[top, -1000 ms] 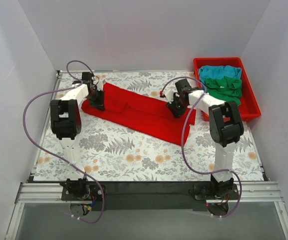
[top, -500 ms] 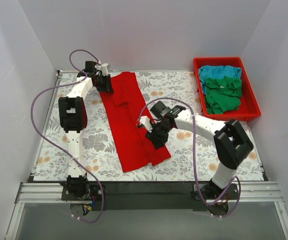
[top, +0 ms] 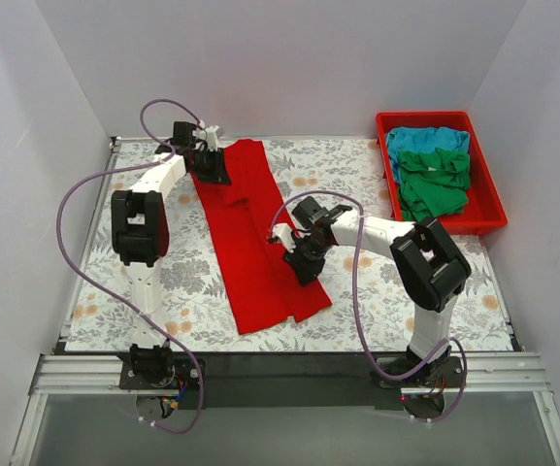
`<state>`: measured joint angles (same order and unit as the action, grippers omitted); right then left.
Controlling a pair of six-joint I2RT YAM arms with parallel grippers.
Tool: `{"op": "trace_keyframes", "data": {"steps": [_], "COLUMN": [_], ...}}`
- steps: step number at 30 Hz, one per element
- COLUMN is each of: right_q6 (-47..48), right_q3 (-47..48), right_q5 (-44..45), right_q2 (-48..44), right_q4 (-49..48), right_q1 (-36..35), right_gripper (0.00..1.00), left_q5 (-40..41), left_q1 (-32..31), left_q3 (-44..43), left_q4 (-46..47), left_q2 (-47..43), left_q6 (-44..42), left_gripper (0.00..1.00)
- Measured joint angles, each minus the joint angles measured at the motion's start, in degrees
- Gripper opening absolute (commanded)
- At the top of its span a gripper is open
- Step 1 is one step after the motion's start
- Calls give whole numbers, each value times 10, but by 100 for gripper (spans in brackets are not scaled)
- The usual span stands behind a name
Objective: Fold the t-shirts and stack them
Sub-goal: Fold the tshirt
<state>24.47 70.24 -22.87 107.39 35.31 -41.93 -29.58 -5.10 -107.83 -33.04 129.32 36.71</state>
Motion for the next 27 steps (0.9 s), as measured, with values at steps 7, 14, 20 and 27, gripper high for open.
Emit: {"op": "trace_keyframes", "data": {"steps": [7,14,20,27], "right_q6": [-49,-84,-85,-77], "right_q3": [-42,-65,-72,52], "right_q5": [-49,-102,-130,-146], "right_q2": [-16,-20,-34,-42], "right_q4": [-56,-84,-64,-20], "right_q1": [-16,-75,-71,70], "right_gripper": [29,34,40,40], "left_q5": [12,16,-1,-29], "left_q1": [-35,-92,-127,-95], "left_q3": [5,6,-20,-37], "left_q4": [1,9,3,-2], "left_q2": [36,53,66,57], "left_q6": [-2,0,12,18], "left_gripper": [18,17,25,36]}}
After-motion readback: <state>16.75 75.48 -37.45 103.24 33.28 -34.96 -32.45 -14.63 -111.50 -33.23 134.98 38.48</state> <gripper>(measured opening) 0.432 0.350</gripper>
